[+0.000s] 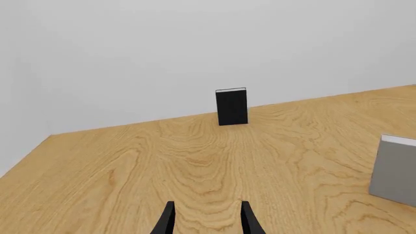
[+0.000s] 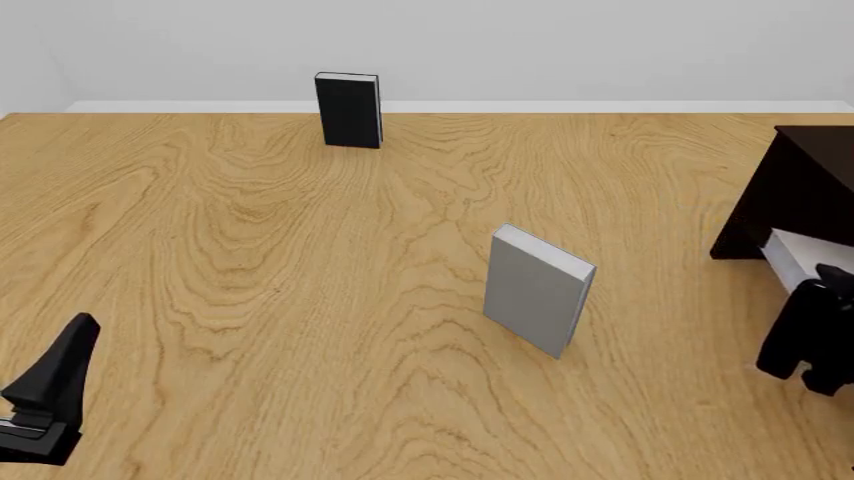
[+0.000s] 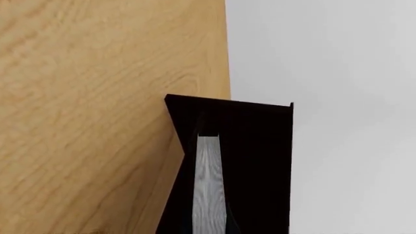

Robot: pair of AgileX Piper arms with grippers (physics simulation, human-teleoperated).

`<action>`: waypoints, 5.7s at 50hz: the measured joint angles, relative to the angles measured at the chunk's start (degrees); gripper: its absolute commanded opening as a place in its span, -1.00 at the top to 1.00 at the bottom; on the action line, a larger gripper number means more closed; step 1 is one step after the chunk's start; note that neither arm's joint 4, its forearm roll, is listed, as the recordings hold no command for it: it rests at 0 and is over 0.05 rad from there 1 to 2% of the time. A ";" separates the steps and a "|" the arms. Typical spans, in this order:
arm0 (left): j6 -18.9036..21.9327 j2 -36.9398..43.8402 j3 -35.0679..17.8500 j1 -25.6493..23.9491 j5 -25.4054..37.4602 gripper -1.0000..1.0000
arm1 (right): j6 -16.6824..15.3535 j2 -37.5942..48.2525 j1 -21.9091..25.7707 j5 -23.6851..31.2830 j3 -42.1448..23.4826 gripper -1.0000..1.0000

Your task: Pick up the book on the right and place it on the cabinet shelf.

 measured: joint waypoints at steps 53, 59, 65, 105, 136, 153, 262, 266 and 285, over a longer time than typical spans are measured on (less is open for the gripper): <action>0.12 0.00 0.00 -0.09 0.07 -1.00 | 0.58 2.28 -2.42 -1.59 -0.12 1.00; 0.10 0.00 0.00 -0.08 0.07 -1.00 | 1.05 2.03 -2.59 -1.09 -0.27 1.00; 0.09 0.00 0.00 -0.06 0.07 -1.00 | 2.02 1.50 -2.88 0.09 -0.71 -1.00; 0.06 0.00 0.00 0.02 0.11 -1.00 | 5.06 3.07 -0.47 0.70 -1.40 -1.00; -0.15 0.00 0.00 0.17 0.05 -1.00 | 5.21 5.58 4.33 -0.53 -1.68 -1.00; -0.23 0.00 0.00 0.19 0.02 -1.00 | 5.84 7.95 6.68 -1.96 -1.67 -1.00; -0.01 0.00 -0.01 -0.10 -0.10 -1.00 | 6.43 0.71 6.29 -0.73 2.59 -1.00; -0.03 0.00 -0.01 -0.09 -0.11 -1.00 | 6.50 1.06 6.39 -1.00 2.64 -1.00; -0.04 0.00 -0.01 -0.08 -0.13 -1.00 | 6.71 1.33 3.53 -1.09 2.90 -1.00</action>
